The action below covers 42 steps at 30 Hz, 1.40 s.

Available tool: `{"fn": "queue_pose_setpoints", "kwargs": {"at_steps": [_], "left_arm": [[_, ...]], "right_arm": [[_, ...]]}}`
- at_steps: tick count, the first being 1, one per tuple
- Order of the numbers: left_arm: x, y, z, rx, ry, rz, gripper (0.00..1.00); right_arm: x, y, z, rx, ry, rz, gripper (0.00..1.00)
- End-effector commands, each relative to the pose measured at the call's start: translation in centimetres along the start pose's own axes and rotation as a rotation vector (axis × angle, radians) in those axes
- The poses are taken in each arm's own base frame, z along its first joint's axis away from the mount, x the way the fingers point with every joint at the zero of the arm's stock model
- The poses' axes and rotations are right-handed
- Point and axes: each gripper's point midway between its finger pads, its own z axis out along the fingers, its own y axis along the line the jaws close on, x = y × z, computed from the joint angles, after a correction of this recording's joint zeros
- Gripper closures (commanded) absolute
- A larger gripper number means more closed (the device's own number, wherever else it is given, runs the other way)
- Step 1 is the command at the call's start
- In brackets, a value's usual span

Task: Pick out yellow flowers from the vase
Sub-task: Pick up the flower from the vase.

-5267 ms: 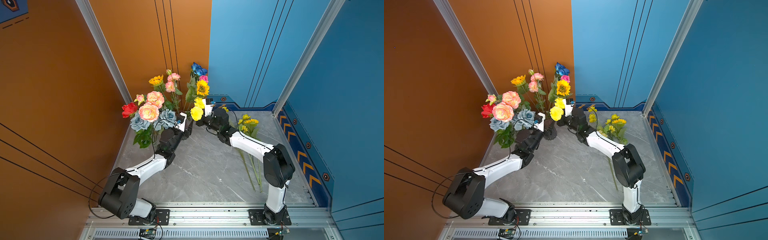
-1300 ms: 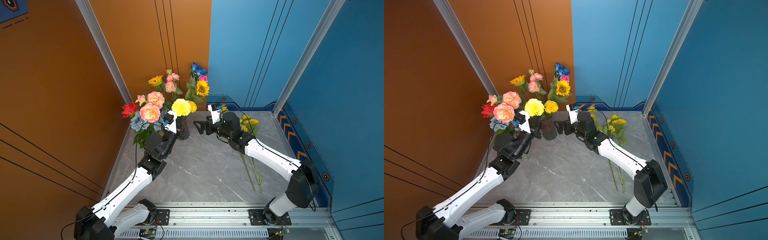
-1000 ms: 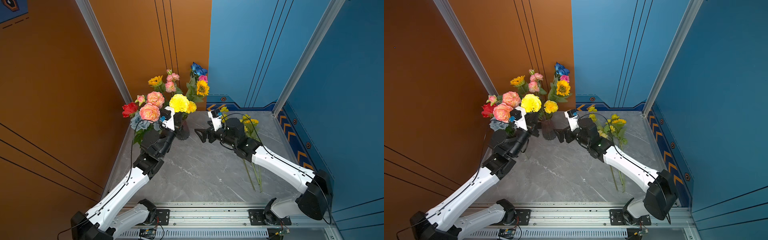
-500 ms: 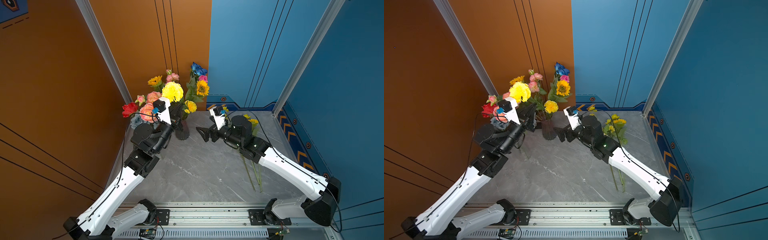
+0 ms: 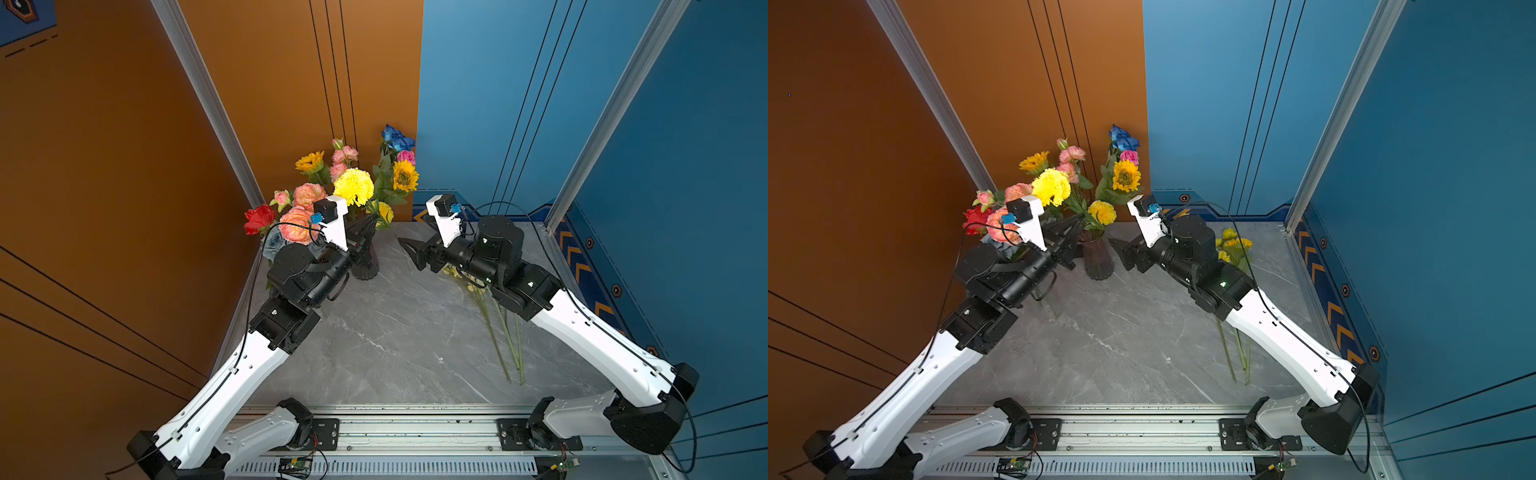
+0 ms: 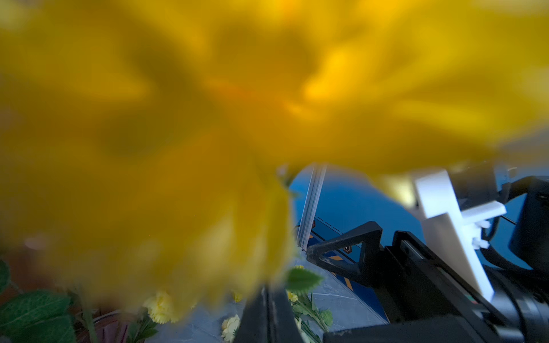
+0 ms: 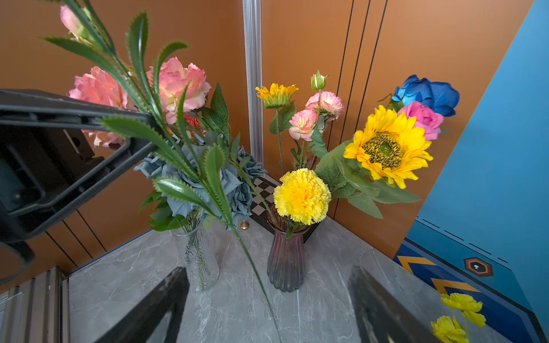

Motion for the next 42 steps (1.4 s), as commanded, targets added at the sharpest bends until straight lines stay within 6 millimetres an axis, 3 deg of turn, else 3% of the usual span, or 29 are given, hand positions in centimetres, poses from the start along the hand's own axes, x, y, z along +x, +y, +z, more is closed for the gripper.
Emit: {"fn": "queue_pose_setpoints", "kwargs": {"at_steps": [1,10,13,23,25,26,28,30,32,34,36,37,42], "left_arm": [[0.0,-1.0,-0.7,0.046,0.008,-0.065,1.0],[1.4,-1.4,-0.7,0.058,0.036,-0.104,1.0],[1.5,-1.3,-0.9,0.051,0.036,-0.105,1.0],[2.4,-1.3,-0.9,0.051,0.052,-0.094,1.0],[2.5,-1.3,-0.9,0.053,0.055,-0.086,1.0],[2.6,-1.4,-1.0,0.057,0.057,-0.082,0.95],[2.9,-1.5,-1.0,0.064,0.063,-0.068,0.67],[3.2,-1.5,-0.9,0.063,0.069,-0.057,0.58],[3.3,-1.5,-0.9,0.062,0.072,-0.049,0.39],[3.5,-1.4,-0.9,0.06,0.074,-0.042,0.31],[3.6,-1.4,-0.9,0.058,0.076,-0.042,0.09],[3.6,-1.5,-0.9,0.062,0.077,-0.041,0.03],[2.9,-1.8,-1.1,0.07,0.062,-0.029,0.02]], "right_arm": [[0.4,0.8,0.8,-0.039,0.033,-0.01,0.17],[1.0,2.6,3.0,-0.092,0.057,0.002,0.22],[1.2,2.6,3.5,-0.092,0.061,0.007,0.28],[1.4,2.7,3.2,-0.081,0.066,0.02,0.92],[1.5,2.7,3.1,-0.078,0.071,0.018,1.0],[1.4,2.6,3.0,-0.075,0.072,0.017,1.0],[1.5,2.5,2.9,-0.068,0.078,0.014,1.0],[1.6,2.3,2.6,-0.058,0.08,0.011,1.0],[1.7,2.0,2.4,-0.048,0.08,0.012,1.0],[1.8,1.6,2.3,-0.035,0.085,0.015,1.0],[1.9,1.3,2.1,-0.026,0.095,0.016,1.0],[1.9,1.0,1.9,-0.018,0.098,0.02,1.0],[2.5,-1.4,0.5,0.058,0.138,0.03,1.0]]}}
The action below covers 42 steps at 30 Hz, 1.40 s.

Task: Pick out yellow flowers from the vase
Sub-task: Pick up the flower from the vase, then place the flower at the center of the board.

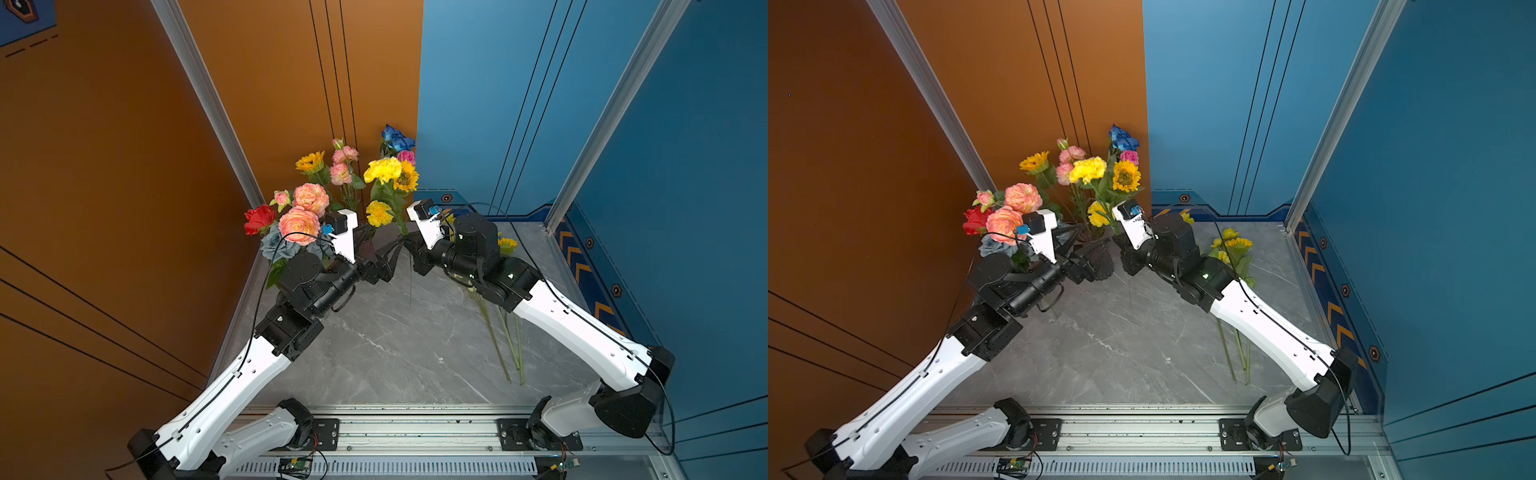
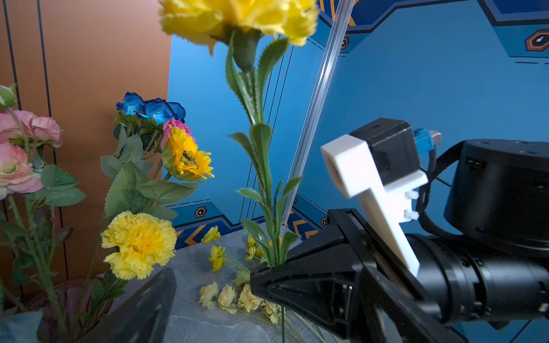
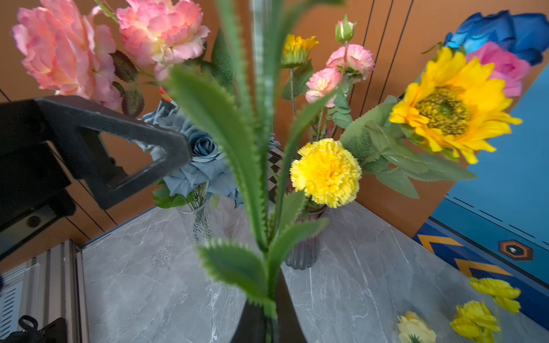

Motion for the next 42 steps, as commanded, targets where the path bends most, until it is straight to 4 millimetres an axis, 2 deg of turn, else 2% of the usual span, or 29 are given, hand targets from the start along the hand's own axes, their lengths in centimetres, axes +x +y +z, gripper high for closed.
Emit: {"fn": "queue_pose_setpoints", "kwargs": {"at_steps": [1,5,6,10,16,22,30,35,42], "left_arm": [[-0.9,-0.8,-0.6,0.026,-0.026,0.026,0.02],[-1.2,-1.0,-0.7,0.038,-0.032,0.028,0.02],[-1.2,-1.2,-0.7,0.046,-0.03,0.029,0.02],[-1.1,-1.3,-0.8,0.049,-0.028,0.035,0.02],[-0.7,-1.3,-0.9,0.054,-0.02,0.045,0.02],[-0.1,-1.2,-0.9,0.055,-0.008,0.048,0.02],[0.0,-1.7,-1.4,0.076,-0.008,0.064,0.02],[0.1,-1.8,-1.5,0.086,-0.006,0.068,0.02],[0.4,-2.0,-1.6,0.097,0.0,0.072,0.02]], "right_arm": [[-0.2,-2.2,-2.3,0.084,0.019,0.017,1.0],[0.8,-4.6,-3.6,0.157,0.06,0.039,1.0],[1.0,-6.0,-4.2,0.199,0.069,0.048,1.0],[2.9,-9.0,-5.5,0.289,0.128,0.082,1.0],[7.4,-13.9,-7.0,0.422,0.237,0.213,1.0],[13.6,-17.5,-6.3,0.508,0.393,0.336,1.0],[21.1,-19.9,-4.5,0.55,0.581,0.391,1.0],[26.0,-21.4,-4.6,0.594,0.724,0.367,1.0],[30.9,-22.3,-5.2,0.644,0.91,0.3,1.0]]}}
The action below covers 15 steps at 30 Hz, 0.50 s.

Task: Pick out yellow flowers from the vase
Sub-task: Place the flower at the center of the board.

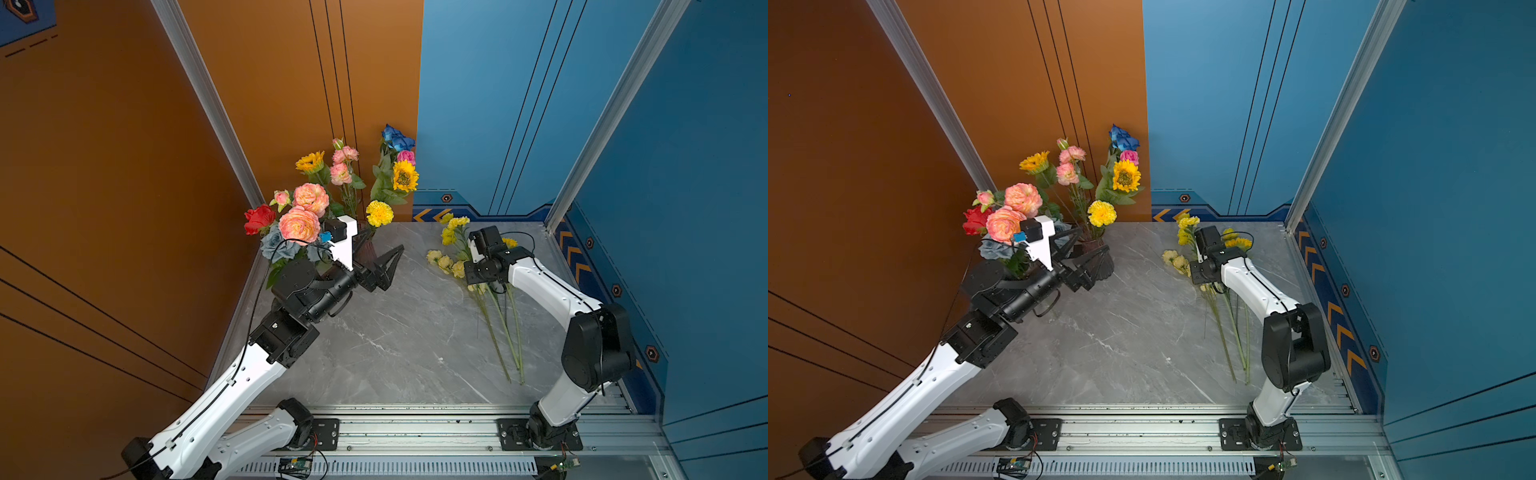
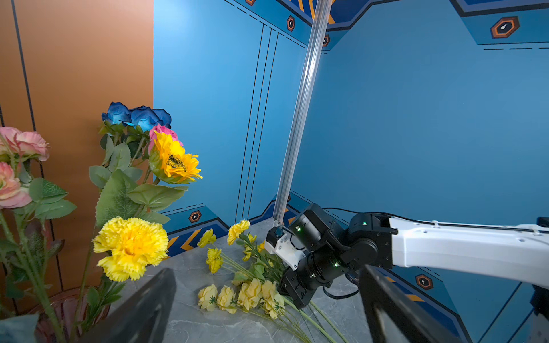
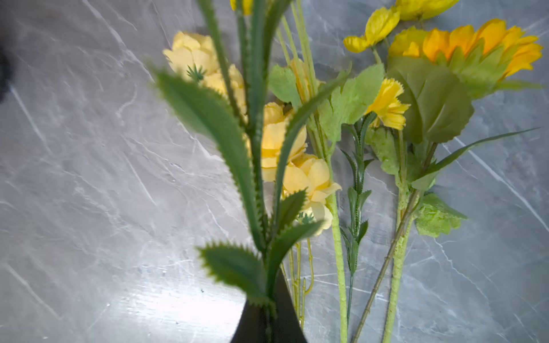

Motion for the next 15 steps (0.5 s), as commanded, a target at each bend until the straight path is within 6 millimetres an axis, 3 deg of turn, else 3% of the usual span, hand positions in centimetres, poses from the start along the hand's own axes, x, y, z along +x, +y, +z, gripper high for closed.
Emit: {"fn": "queue_pose_setpoints", "kwargs": {"at_steps": [1,9,11,15], "left_arm": [[0.3,-0.8,-0.3,0.04,0.003,0.022,0.02],[0.3,-0.8,-0.4,0.034,0.001,0.022,0.02],[1.9,-0.3,-0.2,0.022,0.034,0.017,0.02],[2.4,0.0,0.0,0.012,0.043,0.013,0.02]], "right_arm": [[2.4,-1.5,1.5,0.098,0.098,-0.067,1.0],[4.2,-2.3,4.1,0.16,0.18,-0.102,1.0],[4.5,-2.6,4.6,0.184,0.197,-0.112,1.0],[5.0,-2.7,5.4,0.19,0.221,-0.121,1.0]]}}
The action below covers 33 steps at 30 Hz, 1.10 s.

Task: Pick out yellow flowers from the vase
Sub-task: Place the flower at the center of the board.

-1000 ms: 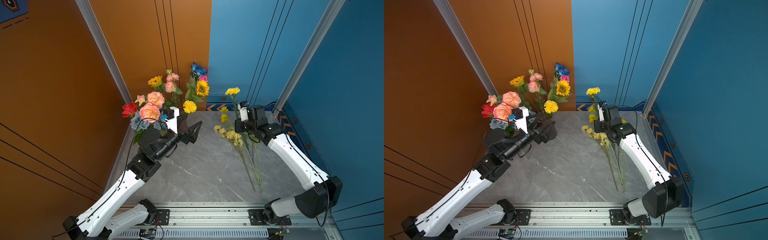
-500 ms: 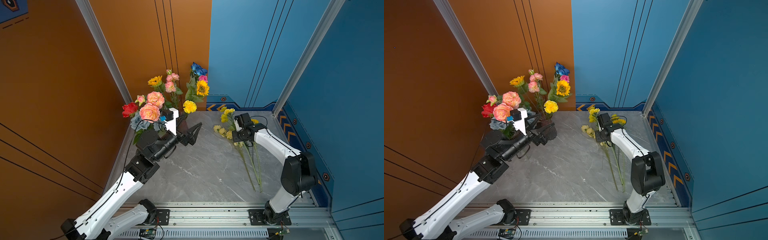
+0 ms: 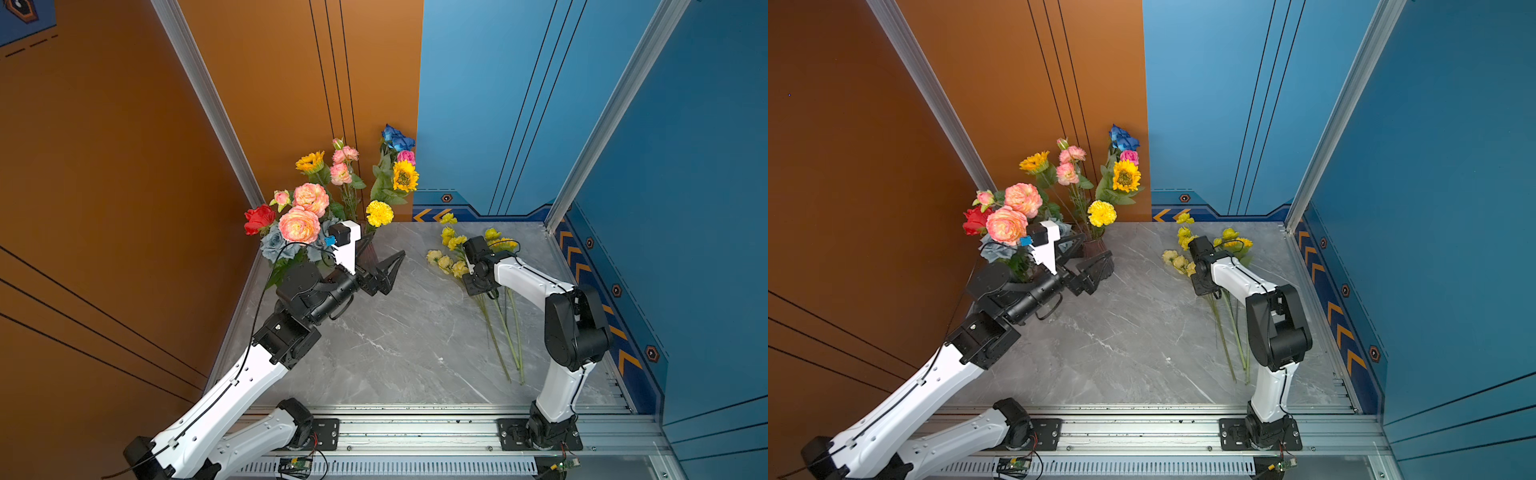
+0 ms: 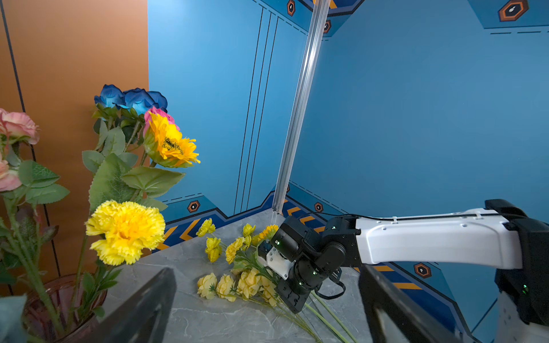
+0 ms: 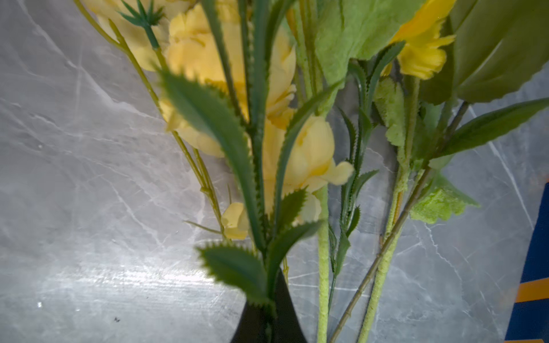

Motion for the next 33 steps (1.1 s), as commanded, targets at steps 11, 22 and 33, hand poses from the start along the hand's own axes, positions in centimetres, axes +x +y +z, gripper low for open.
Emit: {"fn": "queue_pose_setpoints", "kwargs": {"at_steps": [11,22,33], "left_arm": [[0.4,0.2,0.5,-0.018,0.006,0.01,0.02],[0.3,2.0,0.8,-0.13,-0.007,0.033,0.02],[4.6,3.9,3.4,-0.272,0.103,0.206,0.02]], "right_arm": [[0.8,-0.5,0.3,0.048,0.038,-0.021,0.53],[-1.9,0.8,-7.1,-0.108,-0.15,0.055,0.21],[-4.7,3.9,-15.9,-0.417,-0.387,0.144,0.0]]}}
